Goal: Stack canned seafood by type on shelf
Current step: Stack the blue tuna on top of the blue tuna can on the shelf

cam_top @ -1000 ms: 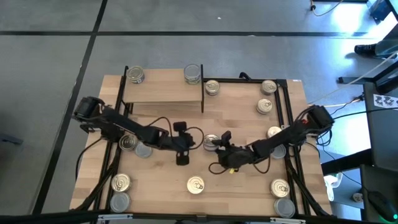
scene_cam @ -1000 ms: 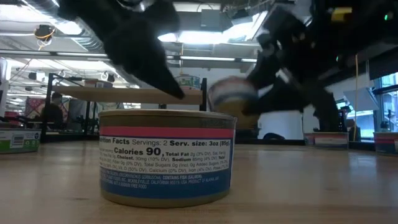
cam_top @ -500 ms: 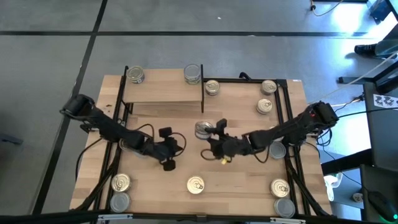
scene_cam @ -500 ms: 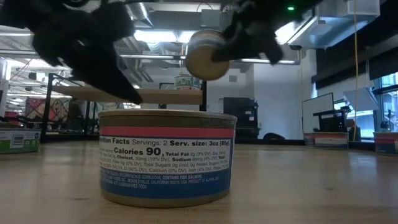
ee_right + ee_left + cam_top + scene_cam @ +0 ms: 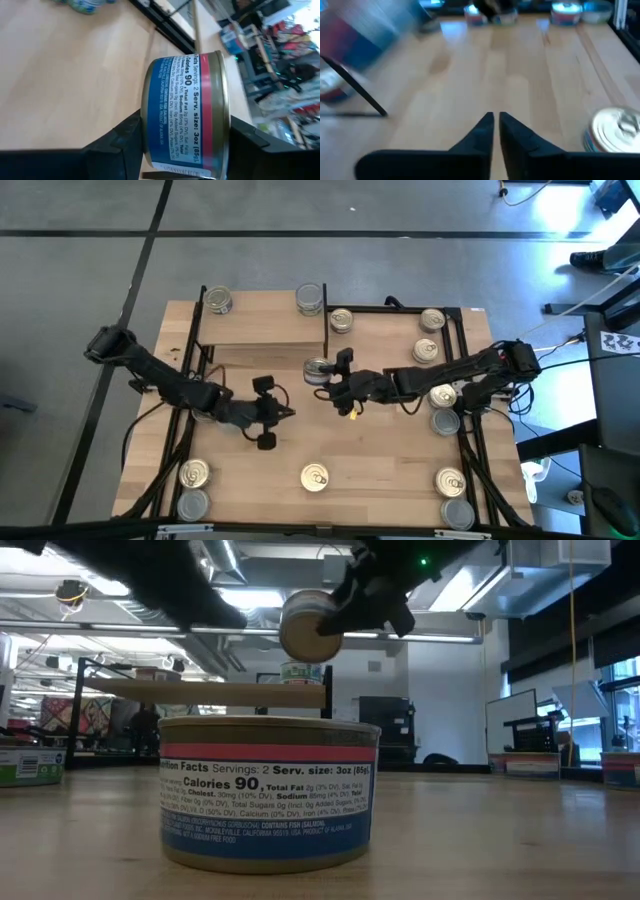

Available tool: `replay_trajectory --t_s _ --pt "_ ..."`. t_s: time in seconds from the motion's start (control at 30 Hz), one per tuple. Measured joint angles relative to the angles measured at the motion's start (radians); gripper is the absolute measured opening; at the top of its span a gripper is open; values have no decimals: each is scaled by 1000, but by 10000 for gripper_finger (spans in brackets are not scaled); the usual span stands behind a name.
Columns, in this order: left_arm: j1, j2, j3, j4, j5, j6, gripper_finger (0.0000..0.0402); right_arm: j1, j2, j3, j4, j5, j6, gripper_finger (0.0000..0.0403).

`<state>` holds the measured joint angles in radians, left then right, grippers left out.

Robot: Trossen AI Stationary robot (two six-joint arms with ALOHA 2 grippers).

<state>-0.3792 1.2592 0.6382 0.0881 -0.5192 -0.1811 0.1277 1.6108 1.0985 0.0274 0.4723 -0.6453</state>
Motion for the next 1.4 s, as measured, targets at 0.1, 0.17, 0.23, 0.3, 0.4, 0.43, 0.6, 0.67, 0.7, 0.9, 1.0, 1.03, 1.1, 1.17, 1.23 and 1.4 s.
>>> replay_trajectory --t_s 0.1,0.17,0.23,0.3,0.4,0.43,0.6,0.67,0.7,0.9,1.0,1.03,1.1,1.17,1.23,1.4 --pt "39 -42 15 4 -3 127 80 -21 0 0 -7 -28 -1 198" --pt "65 -63 31 7 -4 244 119 -35 0 0 -5 -45 1 198" --pt "89 -72 51 11 -18 330 158 -48 0 0 -10 -63 15 198" --pt "115 -72 62 12 -25 414 197 -56 0 0 -8 -91 44 198" --pt "163 -59 65 41 -27 499 245 -59 0 0 -3 -142 87 198" --pt "175 -54 65 49 -28 521 258 -59 0 0 -3 -152 91 198" --pt "210 -24 66 85 -27 566 292 -56 0 0 16 -161 101 198" --pt "211 -15 66 80 -27 565 295 -56 0 0 26 -161 111 198" --pt "211 -8 66 81 -27 566 296 -57 0 0 33 -161 111 198" --pt "210 22 66 82 -27 637 296 -57 0 0 58 -217 119 198" --pt "209 27 66 94 -20 672 293 -56 0 0 82 -231 121 198" --pt "209 27 66 104 -18 677 288 -56 0 0 87 -235 121 198" --pt "209 27 66 124 -17 679 271 -57 0 0 88 -259 121 198" --pt "209 27 66 130 -16 686 246 -57 0 0 89 -264 121 198" --pt "209 27 66 133 -16 696 214 -57 0 0 89 -265 121 198" --pt "208 27 66 132 -12 714 189 -57 0 0 88 -272 114 226"
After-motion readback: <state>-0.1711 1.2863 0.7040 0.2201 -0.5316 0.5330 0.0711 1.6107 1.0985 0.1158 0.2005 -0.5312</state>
